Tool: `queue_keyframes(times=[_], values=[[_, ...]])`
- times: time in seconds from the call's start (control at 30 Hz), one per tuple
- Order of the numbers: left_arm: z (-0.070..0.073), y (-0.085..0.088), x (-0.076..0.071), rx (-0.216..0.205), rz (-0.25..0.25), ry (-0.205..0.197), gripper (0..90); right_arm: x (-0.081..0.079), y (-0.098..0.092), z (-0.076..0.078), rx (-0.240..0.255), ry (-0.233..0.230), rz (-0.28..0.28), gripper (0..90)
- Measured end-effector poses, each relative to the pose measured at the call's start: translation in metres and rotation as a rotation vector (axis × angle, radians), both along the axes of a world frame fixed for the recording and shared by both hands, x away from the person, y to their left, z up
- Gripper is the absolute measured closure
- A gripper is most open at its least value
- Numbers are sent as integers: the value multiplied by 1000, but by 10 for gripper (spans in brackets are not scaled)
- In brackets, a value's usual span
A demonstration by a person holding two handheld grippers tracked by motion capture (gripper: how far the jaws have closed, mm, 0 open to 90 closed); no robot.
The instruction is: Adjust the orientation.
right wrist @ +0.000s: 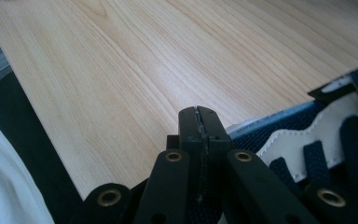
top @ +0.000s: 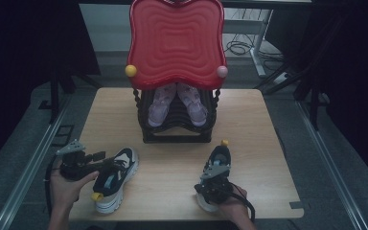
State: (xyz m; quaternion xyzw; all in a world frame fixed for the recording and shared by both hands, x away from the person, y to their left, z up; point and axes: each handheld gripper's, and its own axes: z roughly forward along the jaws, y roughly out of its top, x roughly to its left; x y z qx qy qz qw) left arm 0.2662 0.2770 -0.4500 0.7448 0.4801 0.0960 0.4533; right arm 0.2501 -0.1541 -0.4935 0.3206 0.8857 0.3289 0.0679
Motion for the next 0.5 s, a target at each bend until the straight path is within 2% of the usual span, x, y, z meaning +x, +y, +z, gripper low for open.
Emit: queue_keyframes(times=[0.23, 0.33, 0.5], values=[[0, -1, 0, 0, -4, 5, 468, -8, -13, -1, 18, 1, -15, 895], [0, -1, 0, -42, -33, 11, 467, -11, -20, -1, 21, 2, -22, 895], [0, 0, 0, -44, -30, 11, 466, -16, -34, -1, 34, 9, -37, 895]])
